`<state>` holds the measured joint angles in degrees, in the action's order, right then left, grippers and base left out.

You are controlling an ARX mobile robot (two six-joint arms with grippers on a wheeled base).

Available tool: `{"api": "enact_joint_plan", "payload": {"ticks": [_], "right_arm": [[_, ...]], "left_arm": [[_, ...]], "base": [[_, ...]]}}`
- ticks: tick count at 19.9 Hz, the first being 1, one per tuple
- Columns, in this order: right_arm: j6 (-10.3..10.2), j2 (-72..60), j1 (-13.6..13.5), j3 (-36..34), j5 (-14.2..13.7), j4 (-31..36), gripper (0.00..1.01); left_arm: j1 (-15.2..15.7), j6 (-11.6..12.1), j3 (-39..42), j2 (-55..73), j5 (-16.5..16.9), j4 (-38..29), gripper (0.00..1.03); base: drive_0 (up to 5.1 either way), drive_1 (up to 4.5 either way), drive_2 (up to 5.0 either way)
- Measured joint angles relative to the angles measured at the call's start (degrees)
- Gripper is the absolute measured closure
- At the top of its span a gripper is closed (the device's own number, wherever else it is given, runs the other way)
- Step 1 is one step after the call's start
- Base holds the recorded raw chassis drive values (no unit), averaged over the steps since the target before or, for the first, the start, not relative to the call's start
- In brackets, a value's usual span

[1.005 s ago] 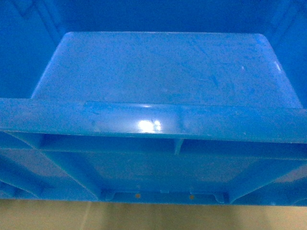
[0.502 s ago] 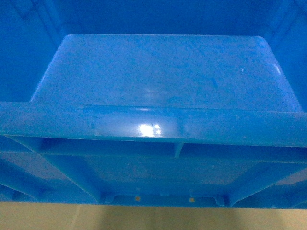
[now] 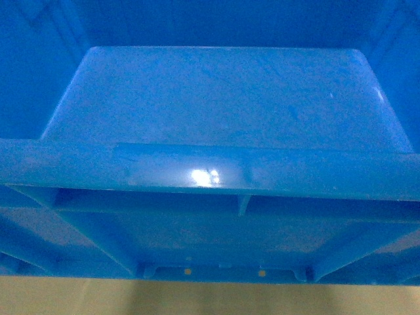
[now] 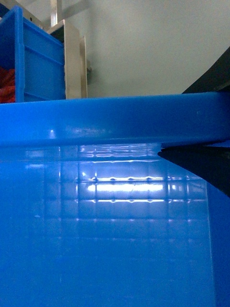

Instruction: Place box next to blue box on left shelf

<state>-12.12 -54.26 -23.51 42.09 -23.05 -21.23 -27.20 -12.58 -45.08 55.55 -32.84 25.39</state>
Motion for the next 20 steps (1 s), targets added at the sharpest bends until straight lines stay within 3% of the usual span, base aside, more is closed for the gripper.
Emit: {"api": "enact_joint_plan", "payload": {"ticks": [20], "right_arm": [[0.0, -0.1, 0.0, -0.2, 0.0, 0.0, 0.9]], "left_arm": [[0.0, -0.1, 0.2, 0.1, 0.0, 0.1, 0.9]], "base": [[0.0, 0.0, 0.0]]}}
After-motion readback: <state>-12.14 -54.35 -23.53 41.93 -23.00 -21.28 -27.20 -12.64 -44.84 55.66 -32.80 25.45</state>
